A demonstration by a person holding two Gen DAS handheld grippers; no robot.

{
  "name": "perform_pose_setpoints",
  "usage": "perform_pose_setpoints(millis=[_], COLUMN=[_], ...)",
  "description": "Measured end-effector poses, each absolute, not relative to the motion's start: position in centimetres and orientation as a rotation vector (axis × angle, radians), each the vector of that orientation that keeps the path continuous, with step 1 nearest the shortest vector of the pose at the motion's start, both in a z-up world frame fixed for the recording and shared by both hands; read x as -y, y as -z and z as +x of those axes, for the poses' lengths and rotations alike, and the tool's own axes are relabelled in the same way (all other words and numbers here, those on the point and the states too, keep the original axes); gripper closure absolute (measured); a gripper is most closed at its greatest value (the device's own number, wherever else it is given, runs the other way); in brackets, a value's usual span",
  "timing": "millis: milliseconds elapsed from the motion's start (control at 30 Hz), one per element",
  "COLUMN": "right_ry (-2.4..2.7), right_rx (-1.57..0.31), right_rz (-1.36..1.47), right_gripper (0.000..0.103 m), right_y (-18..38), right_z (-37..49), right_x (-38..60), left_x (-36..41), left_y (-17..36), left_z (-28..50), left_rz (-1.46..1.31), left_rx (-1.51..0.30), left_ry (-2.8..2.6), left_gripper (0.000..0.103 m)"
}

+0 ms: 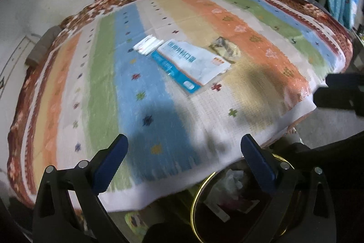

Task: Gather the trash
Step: 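Move both open tools from the bin back over the trash on the bed, then grasp the blue-and-white mask package with the left tool while the right tool grasps the white tissue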

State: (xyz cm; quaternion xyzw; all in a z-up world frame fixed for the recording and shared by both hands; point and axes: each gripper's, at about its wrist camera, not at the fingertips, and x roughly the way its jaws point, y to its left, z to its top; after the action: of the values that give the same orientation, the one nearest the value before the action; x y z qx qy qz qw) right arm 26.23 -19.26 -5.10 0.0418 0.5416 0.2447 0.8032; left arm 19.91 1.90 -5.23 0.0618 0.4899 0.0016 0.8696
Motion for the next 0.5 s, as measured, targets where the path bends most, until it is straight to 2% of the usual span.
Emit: perform_pose_setpoints(millis=[233,500], right_ry=[-0.483,-0.458], right_rx=[-1.207,-1.244], right_rz=[0.189,0.282], right_gripper=[0.009,0.009], right_y=[6.5,8.5], right_z=[30.4,34.3], right_x=[19.9,19.8], left_x=[-1.8,-1.3], left_y=[7.4,10.3], left_z=[22.3,25.6], left_rz=[0.188,0.221], left_rx=[-1.029,-1.043], left_ry=[0.051,0.079], left_gripper=[0.007,0.021])
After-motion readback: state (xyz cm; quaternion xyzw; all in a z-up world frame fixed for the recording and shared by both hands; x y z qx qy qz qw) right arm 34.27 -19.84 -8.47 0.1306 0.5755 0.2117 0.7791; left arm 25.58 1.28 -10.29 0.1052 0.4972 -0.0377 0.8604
